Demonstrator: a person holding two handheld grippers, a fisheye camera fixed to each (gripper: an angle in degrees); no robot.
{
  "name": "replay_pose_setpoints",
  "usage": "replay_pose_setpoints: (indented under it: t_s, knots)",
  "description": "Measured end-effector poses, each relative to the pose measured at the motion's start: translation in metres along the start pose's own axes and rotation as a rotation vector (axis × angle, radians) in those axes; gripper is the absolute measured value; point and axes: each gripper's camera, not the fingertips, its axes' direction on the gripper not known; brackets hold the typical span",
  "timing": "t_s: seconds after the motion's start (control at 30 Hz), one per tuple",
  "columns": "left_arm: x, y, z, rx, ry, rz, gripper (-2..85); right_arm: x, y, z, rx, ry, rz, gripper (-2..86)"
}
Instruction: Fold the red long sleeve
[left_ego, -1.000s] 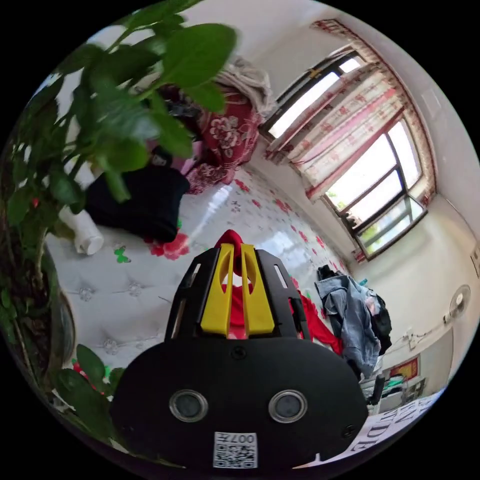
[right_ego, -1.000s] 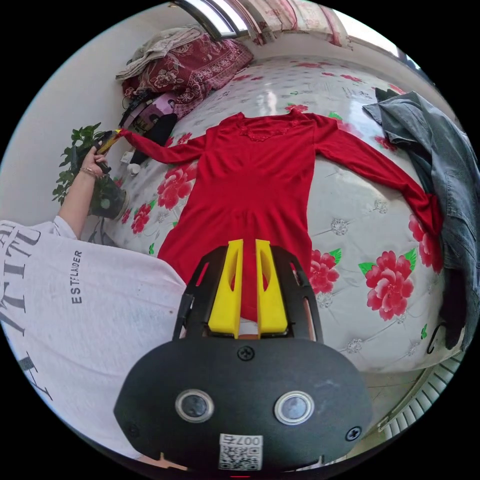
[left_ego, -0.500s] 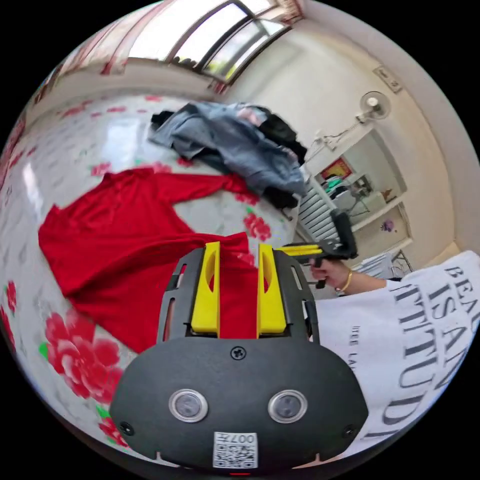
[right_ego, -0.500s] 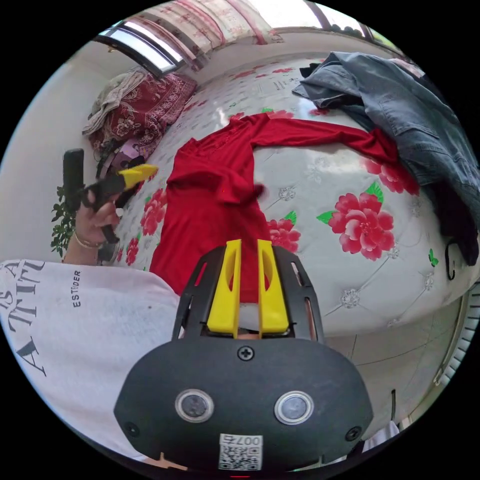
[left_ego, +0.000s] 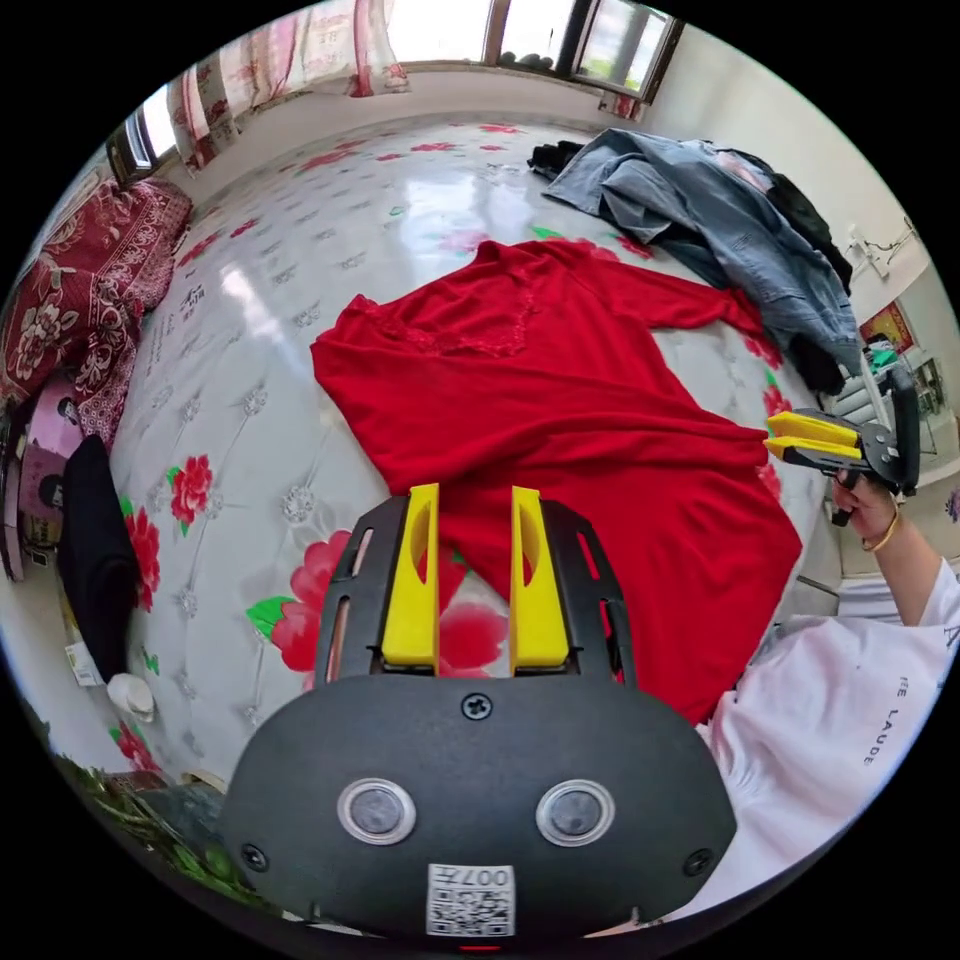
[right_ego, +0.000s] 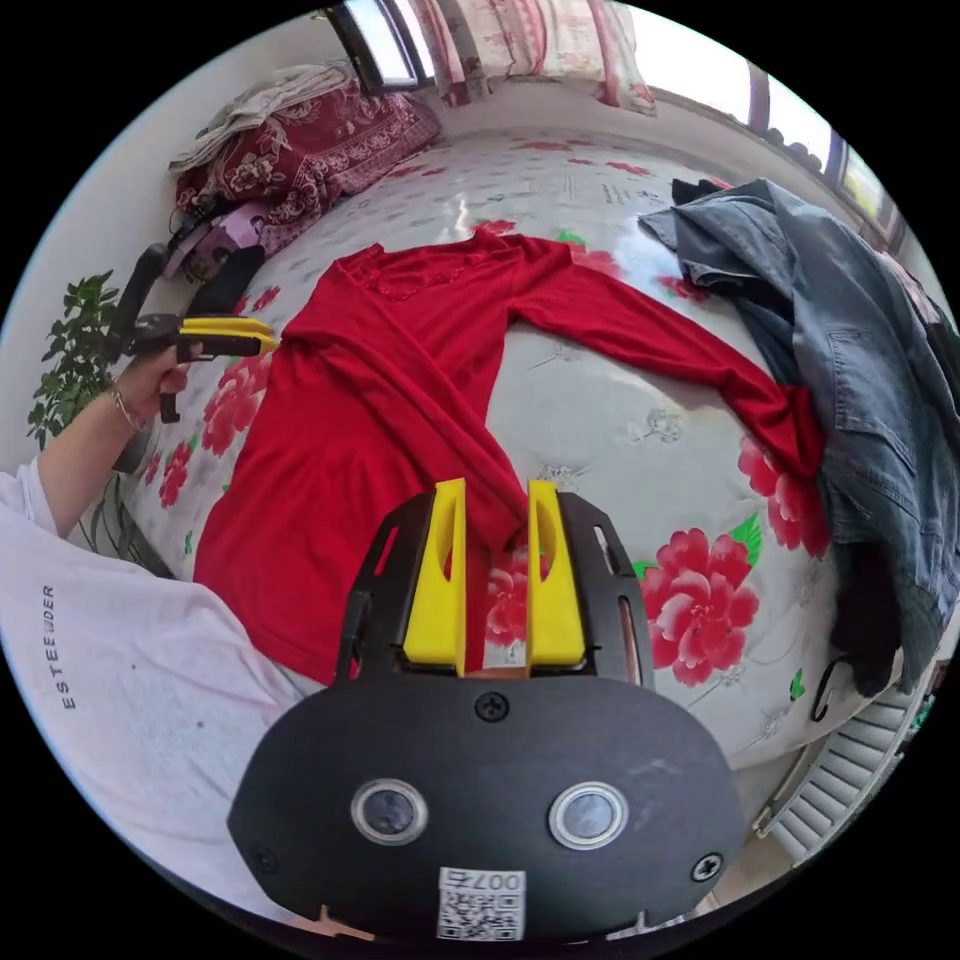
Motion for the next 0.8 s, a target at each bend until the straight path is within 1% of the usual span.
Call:
replay_pose_setpoints:
  t_s: [0.03,0.07,0.1,0.13,0.17,0.2,0.23,0.27,0.33,0.4,0.53,0.57,0.63,0.67,0.73,0.8]
  knots:
    - [0.000,-0.004,0.009,-0.017,-0.016,0.003,7.3,-0.001,-0.003,0.008,-0.033,0.005,-0.008,3.0]
    - [0.000,-0.010,0.028,-0.071,-0.061,0.010,5.8,-0.003,-0.006,0.022,-0.097,0.016,-0.022,2.2]
    - [0.001,-0.012,0.047,-0.127,-0.125,0.028,4.2,-0.006,-0.006,0.025,-0.114,0.018,-0.050,1.3]
    - [0.002,-0.012,0.053,-0.135,-0.139,0.047,3.1,-0.008,-0.005,0.020,-0.097,0.025,-0.060,1.1]
    - [0.002,-0.010,0.053,-0.094,-0.162,0.048,0.8,-0.011,0.001,0.005,-0.040,0.033,-0.082,0.5]
    - [0.001,-0.008,0.059,-0.126,-0.233,0.039,0.1,-0.015,0.009,-0.013,0.015,0.015,-0.125,0.3]
    - [0.001,-0.005,0.062,-0.130,-0.249,0.058,-0.3,-0.017,0.013,-0.022,0.038,0.004,-0.150,0.2]
    - [0.001,0.001,0.064,-0.099,-0.254,0.090,-0.5,-0.022,0.023,-0.035,0.063,-0.012,-0.205,0.1]
    - [-0.001,0.010,0.067,-0.066,-0.260,0.108,-0.7,-0.027,0.036,-0.042,0.046,-0.040,-0.258,0.1]
    - [-0.009,0.015,0.070,-0.047,-0.245,0.097,-0.6,-0.030,0.045,-0.029,-0.050,-0.160,-0.281,0.3]
    - [-0.029,0.015,0.070,-0.039,-0.205,0.039,1.4,-0.023,0.048,0.000,-0.181,-0.181,-0.253,1.8]
    - [-0.037,0.016,0.068,-0.042,-0.189,0.017,3.0,-0.015,0.045,-0.002,-0.187,-0.198,-0.230,2.8]
    - [-0.050,0.022,0.062,-0.043,-0.178,-0.029,4.4,0.006,0.039,-0.017,-0.129,-0.224,-0.172,4.3]
    - [-0.059,0.028,0.056,-0.034,-0.176,-0.069,4.8,0.027,0.034,-0.030,-0.074,-0.212,-0.109,5.2]
    - [-0.071,0.042,0.047,-0.016,-0.160,-0.135,4.8,0.068,0.026,-0.047,0.022,-0.171,0.028,6.6]
    - [-0.084,0.063,0.037,-0.007,-0.136,-0.245,4.4,0.137,0.018,-0.065,0.167,-0.142,0.276,8.3]
